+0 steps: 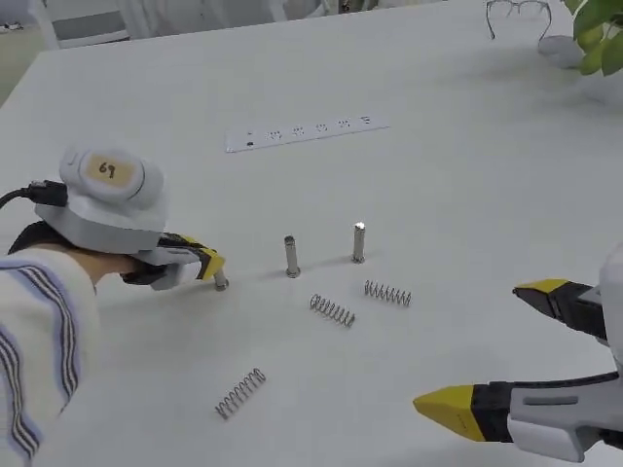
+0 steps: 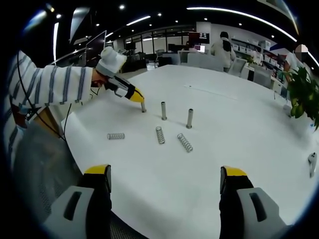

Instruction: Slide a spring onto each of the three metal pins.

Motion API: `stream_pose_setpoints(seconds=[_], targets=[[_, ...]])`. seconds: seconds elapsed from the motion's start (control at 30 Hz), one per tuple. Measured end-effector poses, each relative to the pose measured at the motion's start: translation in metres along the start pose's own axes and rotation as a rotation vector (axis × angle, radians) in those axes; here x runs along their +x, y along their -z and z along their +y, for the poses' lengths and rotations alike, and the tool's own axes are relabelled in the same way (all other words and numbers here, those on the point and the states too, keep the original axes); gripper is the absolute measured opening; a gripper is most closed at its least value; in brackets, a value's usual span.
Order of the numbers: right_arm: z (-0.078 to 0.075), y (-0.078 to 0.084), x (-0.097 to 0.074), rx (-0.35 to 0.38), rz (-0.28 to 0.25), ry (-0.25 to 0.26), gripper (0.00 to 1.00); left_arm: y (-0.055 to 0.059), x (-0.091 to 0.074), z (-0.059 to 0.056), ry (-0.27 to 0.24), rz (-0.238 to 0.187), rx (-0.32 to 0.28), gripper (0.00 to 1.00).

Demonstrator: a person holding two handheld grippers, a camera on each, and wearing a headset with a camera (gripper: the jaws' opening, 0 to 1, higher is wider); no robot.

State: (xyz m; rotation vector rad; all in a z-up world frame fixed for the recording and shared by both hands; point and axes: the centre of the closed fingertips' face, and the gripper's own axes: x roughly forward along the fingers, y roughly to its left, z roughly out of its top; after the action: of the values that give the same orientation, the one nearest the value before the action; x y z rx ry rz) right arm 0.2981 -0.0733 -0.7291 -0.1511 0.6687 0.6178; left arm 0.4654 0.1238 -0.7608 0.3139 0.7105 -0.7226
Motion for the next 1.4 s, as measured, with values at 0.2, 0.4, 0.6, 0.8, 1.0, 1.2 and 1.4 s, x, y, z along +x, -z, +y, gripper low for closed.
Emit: stream_pose_setpoints(seconds=[0.2,0.4,0.6,0.8,1.0,1.2,1.4], targets=[[0.0005,-0.0003,0.0004,0.002,-0.002,-0.004,0.89,-0.0048,0.0037,-0.0031,0.002,-0.007,-0.005,0.00],[0.0011,-0.0003,0.0004,0.008,-0.006,-0.007,0.89,-0.0036,0.0049,-0.0037,0.000,-0.004,-0.017,0.00],[0.0019,0.0001,0.0009,0.006,-0.004,-0.009,0.89,-0.0026,0.0039,-0.0022,-0.004,-0.005,-0.029,0.00],[0.0038,-0.0009,0.0013,0.014,-0.009,-0.018,0.89,-0.0037,0.0025,-0.0004,-0.007,-0.010,-0.049,0.00],[0.0046,-0.0001,0.0014,0.010,-0.005,-0.019,0.88,-0.0041,0.0016,0.0004,-0.010,-0.008,-0.037,0.00],[0.0053,0.0016,0.0021,0.009,0.002,-0.019,0.89,-0.0041,0.0010,0.0003,-0.008,-0.001,-0.013,0.00],[0.0061,0.0010,0.0025,0.014,-0.004,-0.023,0.89,-0.0029,-0.0002,0.0008,-0.008,0.002,-0.016,0.05]])
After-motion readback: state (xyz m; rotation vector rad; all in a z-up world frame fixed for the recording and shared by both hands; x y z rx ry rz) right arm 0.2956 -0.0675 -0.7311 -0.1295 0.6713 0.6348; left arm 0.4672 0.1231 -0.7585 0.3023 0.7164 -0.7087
